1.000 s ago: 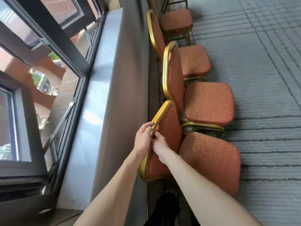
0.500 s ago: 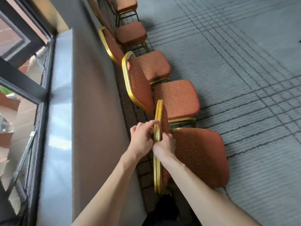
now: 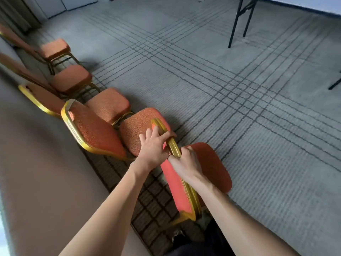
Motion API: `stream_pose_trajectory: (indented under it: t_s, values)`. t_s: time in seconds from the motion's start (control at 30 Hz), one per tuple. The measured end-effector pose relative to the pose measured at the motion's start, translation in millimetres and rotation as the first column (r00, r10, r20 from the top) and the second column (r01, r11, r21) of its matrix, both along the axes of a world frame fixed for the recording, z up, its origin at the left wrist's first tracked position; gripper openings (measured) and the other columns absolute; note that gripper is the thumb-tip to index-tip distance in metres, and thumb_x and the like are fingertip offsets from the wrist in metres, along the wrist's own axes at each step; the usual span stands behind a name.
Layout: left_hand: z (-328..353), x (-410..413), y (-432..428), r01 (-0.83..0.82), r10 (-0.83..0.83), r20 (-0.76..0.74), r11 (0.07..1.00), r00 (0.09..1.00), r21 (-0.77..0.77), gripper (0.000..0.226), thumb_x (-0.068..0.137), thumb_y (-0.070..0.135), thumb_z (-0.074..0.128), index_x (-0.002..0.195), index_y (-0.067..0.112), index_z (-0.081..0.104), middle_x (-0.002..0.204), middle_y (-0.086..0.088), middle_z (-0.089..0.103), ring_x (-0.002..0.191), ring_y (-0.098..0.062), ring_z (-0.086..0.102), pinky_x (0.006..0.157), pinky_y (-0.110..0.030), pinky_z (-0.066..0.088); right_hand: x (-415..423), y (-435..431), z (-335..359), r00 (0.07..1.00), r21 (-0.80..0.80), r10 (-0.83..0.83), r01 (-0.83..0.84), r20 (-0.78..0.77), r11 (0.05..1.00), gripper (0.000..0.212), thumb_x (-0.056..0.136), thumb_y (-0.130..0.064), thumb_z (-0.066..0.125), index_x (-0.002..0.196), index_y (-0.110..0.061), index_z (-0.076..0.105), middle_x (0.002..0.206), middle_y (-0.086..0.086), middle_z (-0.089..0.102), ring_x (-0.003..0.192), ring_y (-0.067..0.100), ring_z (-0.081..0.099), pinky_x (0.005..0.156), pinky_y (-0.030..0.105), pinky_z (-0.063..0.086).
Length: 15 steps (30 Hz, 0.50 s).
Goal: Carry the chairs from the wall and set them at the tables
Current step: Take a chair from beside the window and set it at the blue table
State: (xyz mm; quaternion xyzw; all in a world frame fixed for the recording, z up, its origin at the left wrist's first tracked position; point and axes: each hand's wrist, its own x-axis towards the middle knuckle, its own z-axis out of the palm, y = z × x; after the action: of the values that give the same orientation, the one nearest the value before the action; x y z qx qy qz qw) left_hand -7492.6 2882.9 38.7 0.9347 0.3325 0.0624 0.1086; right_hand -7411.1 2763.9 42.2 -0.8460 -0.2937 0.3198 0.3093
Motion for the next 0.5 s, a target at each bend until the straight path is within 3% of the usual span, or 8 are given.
stream_pose_trajectory:
  t_s: [0.13,0.2,0.3,0.4,0.5]
  values:
    - [0.7,48.0,-10.1,0.061,-0.060,-0.017,0.993,0.998,0.104,0.039,0.078,0.033,0.047,0.115,0.038,0.058,0.112,-0.007,0.038,0.099,-0.030,0.036,0.088,-0.050,0.035,33.3,-21.5,2.5,0.995,0.022,-0.075,0.074,0.072,0.997,0.044,0.083,-0.044,0.059,0.103,-0.004,0.064,0.109,0.015,0.059,0.109,0.034,0.053,0.093,0.038,0.043]
    - [1.5,70.5,-8.3,0.119,-0.118,-0.014,0.990,0.993,0.082,0.038,0.075,0.031,0.049,0.111,0.031,0.060,0.119,-0.009,0.043,0.109,-0.035,0.039,0.097,-0.055,0.033,45.9,-30.4,1.5,0.981,0.059,-0.099,0.091,0.165,0.994,0.042,0.083,-0.044,0.062,0.096,-0.004,0.063,0.103,0.016,0.059,0.105,0.035,0.054,0.091,0.039,0.042]
    - [6.0,109.5,-3.9,0.279,-0.279,0.035,0.960,0.960,0.022,0.031,0.070,0.022,0.053,0.098,0.019,0.066,0.105,-0.003,0.059,0.113,-0.031,0.052,0.107,-0.054,0.029,69.5,-38.9,-1.3,0.948,0.101,-0.167,0.144,0.272,0.984,0.037,0.078,-0.041,0.068,0.086,-0.006,0.062,0.094,0.014,0.059,0.099,0.036,0.056,0.088,0.041,0.044]
    - [6.8,146.1,-1.4,0.284,-0.267,0.171,0.956,0.948,-0.078,0.024,0.075,0.019,0.056,0.096,0.017,0.067,0.090,-0.002,0.062,0.093,-0.026,0.057,0.087,-0.037,0.042,98.7,-46.7,1.9,0.941,0.073,-0.196,0.183,0.275,0.980,0.035,0.076,-0.044,0.061,0.087,-0.010,0.063,0.095,0.011,0.062,0.099,0.032,0.058,0.086,0.039,0.045]
    - [5.0,174.8,-2.1,0.245,-0.224,0.196,0.965,0.955,-0.094,0.020,0.077,0.020,0.065,0.096,0.021,0.068,0.090,0.004,0.063,0.092,-0.017,0.050,0.084,-0.030,0.037,118.2,-57.4,3.1,0.926,0.063,-0.249,0.241,0.282,0.968,0.038,0.083,-0.052,0.055,0.093,-0.016,0.065,0.097,0.006,0.066,0.098,0.029,0.063,0.079,0.037,0.048]
